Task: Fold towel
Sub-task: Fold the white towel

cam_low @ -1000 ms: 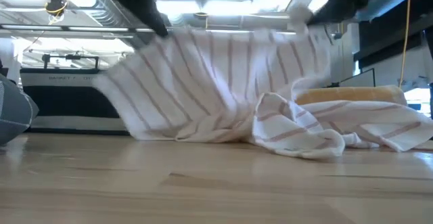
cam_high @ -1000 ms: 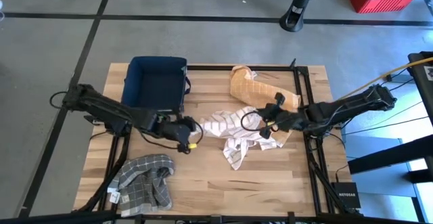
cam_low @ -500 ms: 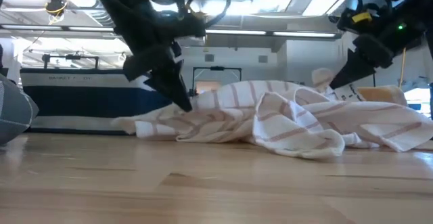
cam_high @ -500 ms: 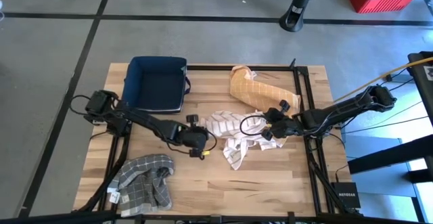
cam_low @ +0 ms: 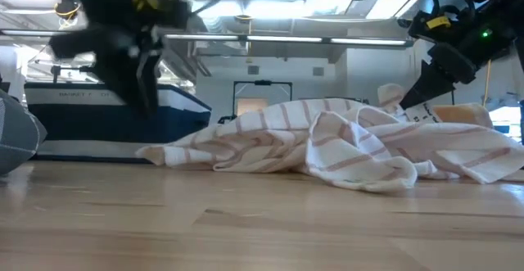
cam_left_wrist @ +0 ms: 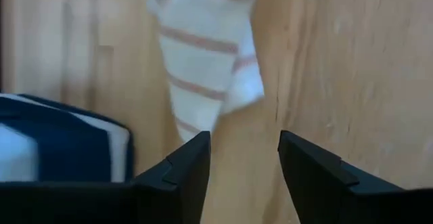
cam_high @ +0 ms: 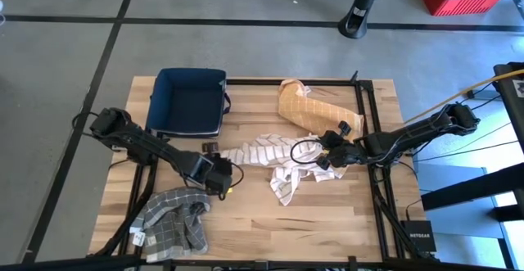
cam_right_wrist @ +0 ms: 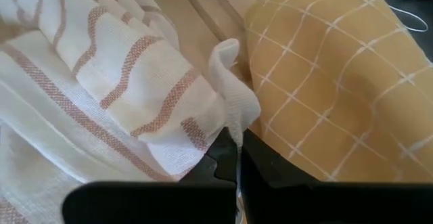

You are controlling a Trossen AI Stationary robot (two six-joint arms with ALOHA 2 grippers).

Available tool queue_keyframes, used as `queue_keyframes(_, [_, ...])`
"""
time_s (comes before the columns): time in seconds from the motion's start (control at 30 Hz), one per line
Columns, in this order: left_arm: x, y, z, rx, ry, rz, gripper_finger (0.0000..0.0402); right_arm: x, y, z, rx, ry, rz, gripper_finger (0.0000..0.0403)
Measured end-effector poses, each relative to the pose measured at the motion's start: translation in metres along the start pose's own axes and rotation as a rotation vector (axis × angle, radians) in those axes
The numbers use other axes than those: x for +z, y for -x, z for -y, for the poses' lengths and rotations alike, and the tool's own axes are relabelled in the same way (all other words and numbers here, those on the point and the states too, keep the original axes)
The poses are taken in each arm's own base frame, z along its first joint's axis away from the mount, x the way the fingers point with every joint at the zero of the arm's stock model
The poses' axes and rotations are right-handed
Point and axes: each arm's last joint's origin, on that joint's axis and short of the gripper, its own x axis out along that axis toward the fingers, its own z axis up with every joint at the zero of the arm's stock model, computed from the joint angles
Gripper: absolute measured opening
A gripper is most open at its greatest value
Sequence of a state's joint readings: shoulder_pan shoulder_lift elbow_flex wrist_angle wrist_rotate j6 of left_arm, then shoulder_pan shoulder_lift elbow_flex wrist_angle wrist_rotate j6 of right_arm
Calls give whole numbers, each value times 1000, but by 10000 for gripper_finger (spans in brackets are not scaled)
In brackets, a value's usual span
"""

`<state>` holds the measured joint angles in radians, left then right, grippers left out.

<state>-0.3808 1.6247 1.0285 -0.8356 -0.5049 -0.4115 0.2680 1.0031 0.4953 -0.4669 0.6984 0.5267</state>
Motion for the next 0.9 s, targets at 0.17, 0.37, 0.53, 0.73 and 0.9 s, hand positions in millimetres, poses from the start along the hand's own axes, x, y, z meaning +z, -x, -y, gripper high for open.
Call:
queue_keyframes(0.17, [-22,-22,3,85,-18,-1,155,0,0,0,0,0,0,3])
queue_keyframes(0.37, [-30,-36,-2,141,-22,17,151,0,0,0,1,5,1,3])
queue_keyframes(0.53, [-33,-51,-7,139,-28,41,150,0,0,0,1,6,1,3])
queue_keyframes(0.73, [-31,-57,-15,208,-53,63,105,0,0,0,1,6,1,3])
queue_keyframes(0.9, [-25,-54,-19,193,-64,44,12,1,1,0,4,14,2,3])
